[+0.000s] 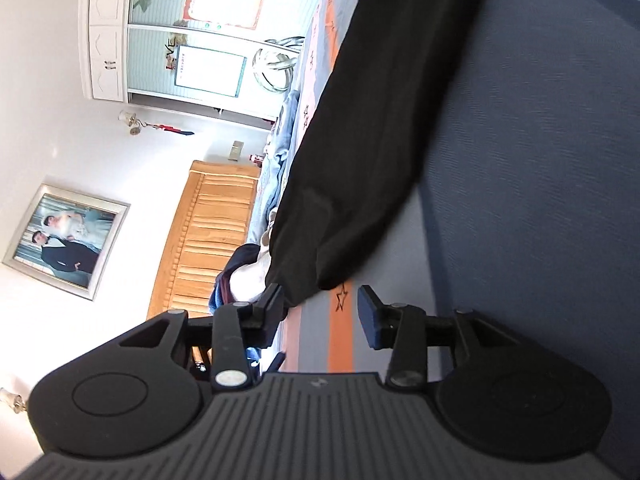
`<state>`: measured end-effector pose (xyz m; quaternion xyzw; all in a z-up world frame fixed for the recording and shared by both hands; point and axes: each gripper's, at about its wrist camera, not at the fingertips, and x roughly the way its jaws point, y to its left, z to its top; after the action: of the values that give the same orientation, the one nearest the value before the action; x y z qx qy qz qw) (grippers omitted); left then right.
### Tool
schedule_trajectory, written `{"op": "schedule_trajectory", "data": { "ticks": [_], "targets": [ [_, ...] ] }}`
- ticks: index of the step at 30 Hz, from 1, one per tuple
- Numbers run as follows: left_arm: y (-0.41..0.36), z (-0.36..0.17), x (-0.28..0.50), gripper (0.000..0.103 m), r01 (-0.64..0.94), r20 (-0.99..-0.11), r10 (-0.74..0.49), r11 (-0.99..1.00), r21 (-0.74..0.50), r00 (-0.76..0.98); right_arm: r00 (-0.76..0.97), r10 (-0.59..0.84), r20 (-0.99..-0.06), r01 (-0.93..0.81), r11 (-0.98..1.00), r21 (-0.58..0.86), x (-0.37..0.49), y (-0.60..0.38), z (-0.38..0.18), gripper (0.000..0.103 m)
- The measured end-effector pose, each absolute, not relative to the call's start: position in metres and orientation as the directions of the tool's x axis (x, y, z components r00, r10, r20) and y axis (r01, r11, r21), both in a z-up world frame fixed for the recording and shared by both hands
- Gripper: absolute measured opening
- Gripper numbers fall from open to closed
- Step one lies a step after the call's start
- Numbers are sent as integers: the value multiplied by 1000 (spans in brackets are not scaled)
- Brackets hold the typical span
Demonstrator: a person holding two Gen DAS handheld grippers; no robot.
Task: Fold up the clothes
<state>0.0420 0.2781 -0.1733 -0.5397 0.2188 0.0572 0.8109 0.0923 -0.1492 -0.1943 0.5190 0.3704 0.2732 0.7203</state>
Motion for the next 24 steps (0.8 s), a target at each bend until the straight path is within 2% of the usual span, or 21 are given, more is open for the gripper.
{"op": "schedule_trajectory", "data": {
  "ticks": [2, 11, 24],
  "targets": [
    [274, -177, 51, 102, -328, -403, -161, 354, -876, 901, 586, 777, -232, -28, 306, 952, 95, -152, -193, 45],
    [248, -173, 79, 102, -407, -460, -24, 427, -807, 888, 587, 792, -170, -53, 247, 968, 93, -191, -195, 45],
    [225, -176, 110, 102, -366, -393, 42, 466, -805, 918, 579, 810, -91, -80, 168, 982, 83, -235, -209, 45]
  ]
}}
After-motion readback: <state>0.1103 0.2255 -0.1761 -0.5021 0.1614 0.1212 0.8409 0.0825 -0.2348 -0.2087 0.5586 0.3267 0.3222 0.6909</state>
